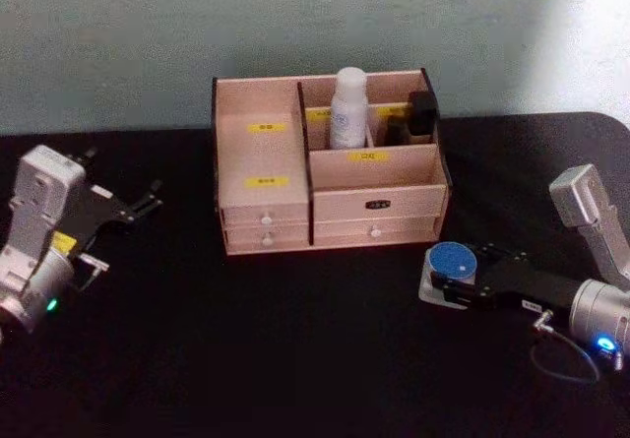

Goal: Pick up the facial cleanser and watermelon frost from the table and place them into the tiered storage box.

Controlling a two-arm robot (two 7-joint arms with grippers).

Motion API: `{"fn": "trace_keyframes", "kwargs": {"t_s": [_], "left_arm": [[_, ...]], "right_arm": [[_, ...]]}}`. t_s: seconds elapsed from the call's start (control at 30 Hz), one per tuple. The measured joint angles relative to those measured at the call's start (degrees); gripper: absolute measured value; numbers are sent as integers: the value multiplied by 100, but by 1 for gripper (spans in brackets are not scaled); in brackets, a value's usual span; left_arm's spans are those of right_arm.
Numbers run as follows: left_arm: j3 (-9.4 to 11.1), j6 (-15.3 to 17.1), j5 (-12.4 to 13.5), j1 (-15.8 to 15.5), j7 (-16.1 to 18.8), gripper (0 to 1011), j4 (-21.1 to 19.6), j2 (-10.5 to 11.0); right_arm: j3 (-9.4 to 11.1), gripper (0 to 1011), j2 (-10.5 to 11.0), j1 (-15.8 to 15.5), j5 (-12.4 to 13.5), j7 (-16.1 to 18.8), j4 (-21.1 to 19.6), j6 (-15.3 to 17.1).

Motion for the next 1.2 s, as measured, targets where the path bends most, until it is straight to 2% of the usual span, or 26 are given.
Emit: {"fn": "trace_keyframes", "kwargs": {"t_s": [0.33, 0.57, 0.83, 1.2], "left_arm": [[0, 0, 0, 0, 0, 1001, 0, 0], [0, 0, 0, 0, 0, 1001, 0, 0], [0, 0, 0, 0, 0, 1001, 0, 0], [0, 0, 0, 0, 0, 1001, 0, 0]], "right_arm": [[22, 724, 58, 17, 172, 139, -201, -52], [-51, 726, 116, 138, 244, 282, -327, -86], [-250, 726, 77, 459, 228, 429, -374, -137], [-597, 726, -198, 1125, 100, 545, -168, -177]]}}
